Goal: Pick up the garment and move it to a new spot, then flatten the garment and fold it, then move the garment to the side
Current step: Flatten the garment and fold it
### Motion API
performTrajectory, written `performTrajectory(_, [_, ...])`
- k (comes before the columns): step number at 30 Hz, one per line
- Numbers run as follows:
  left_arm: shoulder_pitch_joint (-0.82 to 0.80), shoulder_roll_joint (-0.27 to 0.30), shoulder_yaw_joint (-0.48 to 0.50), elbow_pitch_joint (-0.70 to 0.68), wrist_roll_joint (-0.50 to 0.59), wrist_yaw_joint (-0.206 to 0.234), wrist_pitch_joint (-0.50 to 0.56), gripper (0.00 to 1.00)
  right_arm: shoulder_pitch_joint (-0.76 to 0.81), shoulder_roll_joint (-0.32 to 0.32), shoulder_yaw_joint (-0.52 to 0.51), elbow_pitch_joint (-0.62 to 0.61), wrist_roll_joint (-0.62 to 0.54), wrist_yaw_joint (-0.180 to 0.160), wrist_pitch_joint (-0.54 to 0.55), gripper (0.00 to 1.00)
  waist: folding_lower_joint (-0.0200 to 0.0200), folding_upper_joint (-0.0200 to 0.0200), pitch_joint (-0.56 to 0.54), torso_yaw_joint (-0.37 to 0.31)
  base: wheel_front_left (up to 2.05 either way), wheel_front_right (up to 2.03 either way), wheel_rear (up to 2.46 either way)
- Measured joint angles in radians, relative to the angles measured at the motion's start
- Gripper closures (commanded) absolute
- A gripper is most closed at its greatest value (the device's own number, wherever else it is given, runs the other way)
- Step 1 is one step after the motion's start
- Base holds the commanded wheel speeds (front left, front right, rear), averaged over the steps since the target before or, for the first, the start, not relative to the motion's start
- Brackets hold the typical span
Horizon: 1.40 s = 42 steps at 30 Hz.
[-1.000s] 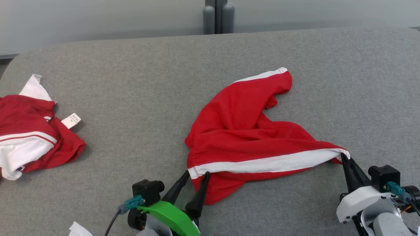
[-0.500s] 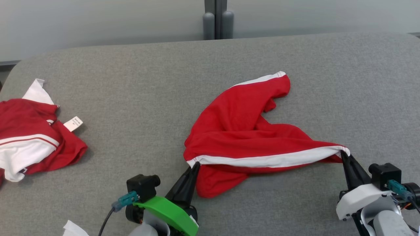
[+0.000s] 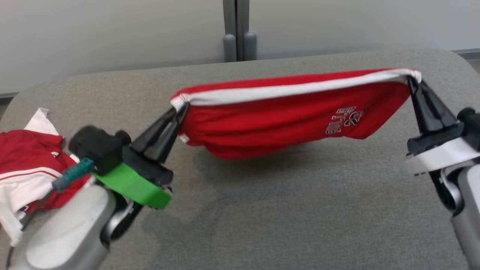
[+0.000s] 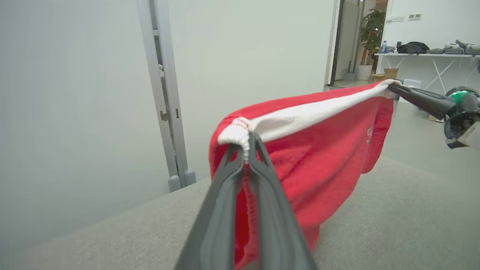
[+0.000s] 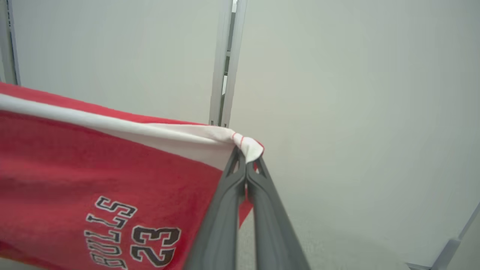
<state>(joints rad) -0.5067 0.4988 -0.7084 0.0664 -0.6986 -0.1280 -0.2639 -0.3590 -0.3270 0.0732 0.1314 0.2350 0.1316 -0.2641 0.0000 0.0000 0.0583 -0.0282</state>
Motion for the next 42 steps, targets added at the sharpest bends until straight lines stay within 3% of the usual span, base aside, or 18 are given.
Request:
performTrajectory(5, [-0.196,0.075,-0.025,-0.013,-0.021,-0.001,0.000,1.00,-0.166,-0.089,0.070,-0.044,0.011,0.000,0.055,1.00,0.0000,0.0000,0.028,-0.014,0.00,0.00,0.00])
performTrajectory(11, [-0.400,0.074,-0.055,0.065,-0.104,-0.001,0.003,1.00,-0.409,-0.141,0.152,0.019,-0.030,0.000,0.100,1.00,0.0000,0.0000,0.109,-0.026,0.00,0.00,0.00])
performTrajectory(15, [-0.547,0.067,-0.080,0.151,-0.111,-0.001,0.002,1.00,-0.598,-0.136,0.198,0.118,-0.062,0.000,0.092,1.00,0.0000,0.0000,0.187,-0.033,0.00,0.00,0.00])
performTrajectory(21, [-0.744,0.014,0.018,0.212,-0.044,-0.001,0.000,1.00,-0.874,-0.091,0.152,0.255,-0.151,0.000,0.021,1.00,0.0000,0.0000,0.300,-0.046,0.00,0.00,0.00])
performTrajectory(24, [-0.766,-0.026,0.067,0.204,-0.022,-0.001,0.000,1.00,-0.936,-0.066,0.130,0.296,-0.184,0.000,0.007,1.00,0.0000,0.0000,0.344,-0.054,0.00,0.00,0.00])
performTrajectory(29, [-0.668,-0.066,0.100,0.198,-0.012,-0.001,0.000,1.00,-0.870,-0.021,0.131,0.294,-0.180,0.000,0.002,1.00,0.0001,0.0000,0.365,-0.067,0.00,0.00,0.00])
performTrajectory(33, [-0.468,-0.088,0.127,0.204,-0.010,-0.001,0.000,1.00,-0.670,-0.012,0.134,0.252,-0.146,0.000,0.002,1.00,0.0001,0.0000,0.337,-0.073,0.00,0.00,0.00])
performTrajectory(42, [0.045,-0.206,0.235,0.230,0.012,-0.001,0.000,1.00,-0.175,0.012,0.114,0.192,-0.049,0.000,0.002,1.00,0.0001,0.0001,0.238,-0.073,0.00,0.00,0.00])
